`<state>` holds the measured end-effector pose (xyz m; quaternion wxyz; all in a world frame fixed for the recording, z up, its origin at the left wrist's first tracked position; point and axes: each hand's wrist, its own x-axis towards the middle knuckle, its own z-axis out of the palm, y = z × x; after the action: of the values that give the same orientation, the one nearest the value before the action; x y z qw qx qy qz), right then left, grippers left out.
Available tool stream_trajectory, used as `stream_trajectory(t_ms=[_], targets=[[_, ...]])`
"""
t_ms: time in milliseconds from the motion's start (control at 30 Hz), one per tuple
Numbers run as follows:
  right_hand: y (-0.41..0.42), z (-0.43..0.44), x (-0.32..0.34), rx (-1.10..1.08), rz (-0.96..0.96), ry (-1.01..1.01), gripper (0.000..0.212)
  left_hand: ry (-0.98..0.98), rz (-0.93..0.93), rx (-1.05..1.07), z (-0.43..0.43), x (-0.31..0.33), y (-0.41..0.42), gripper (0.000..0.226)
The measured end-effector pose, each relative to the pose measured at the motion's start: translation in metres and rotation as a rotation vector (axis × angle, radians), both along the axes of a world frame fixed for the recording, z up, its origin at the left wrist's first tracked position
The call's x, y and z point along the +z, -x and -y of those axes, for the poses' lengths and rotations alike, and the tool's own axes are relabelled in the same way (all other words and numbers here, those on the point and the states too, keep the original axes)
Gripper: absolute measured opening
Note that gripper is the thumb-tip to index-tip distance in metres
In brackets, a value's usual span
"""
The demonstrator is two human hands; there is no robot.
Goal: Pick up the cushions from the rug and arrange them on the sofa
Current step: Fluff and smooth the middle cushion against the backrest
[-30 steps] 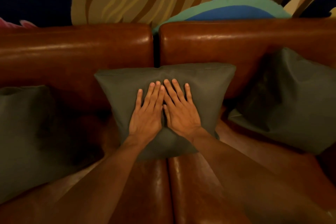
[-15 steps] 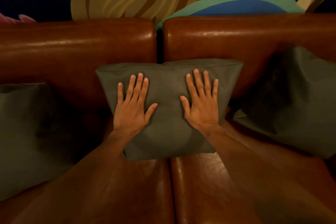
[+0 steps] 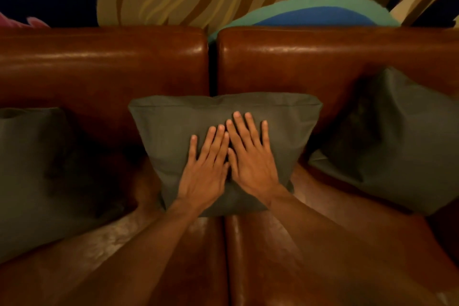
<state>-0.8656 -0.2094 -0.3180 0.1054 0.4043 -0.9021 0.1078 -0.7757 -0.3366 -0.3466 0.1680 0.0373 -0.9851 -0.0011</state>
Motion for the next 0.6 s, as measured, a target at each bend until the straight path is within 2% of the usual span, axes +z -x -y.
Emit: stream_trajectory(t_ms=[267,400,500,600], targets=[[0.052,-0.031,-0.028,-0.094,-0.038,0.017,0.065,0.084,0.016,-0.017,0.066,-0.027,0.005,0.073],[0.059,-0.052,-0.044,-0.251,-0.009,0.029,0.065,0.095,0.043,0.048,0.081,-0.039,-0.006,0.073],[0.053,-0.061,-0.041,-0.411,0.077,0.073,0.065,0.040,0.042,0.100,0.077,-0.029,-0.012,0.074],[0.036,-0.058,-0.025,-0.499,0.103,0.155,0.063,-0.131,-0.022,0.294,0.065,-0.009,-0.018,0.076]])
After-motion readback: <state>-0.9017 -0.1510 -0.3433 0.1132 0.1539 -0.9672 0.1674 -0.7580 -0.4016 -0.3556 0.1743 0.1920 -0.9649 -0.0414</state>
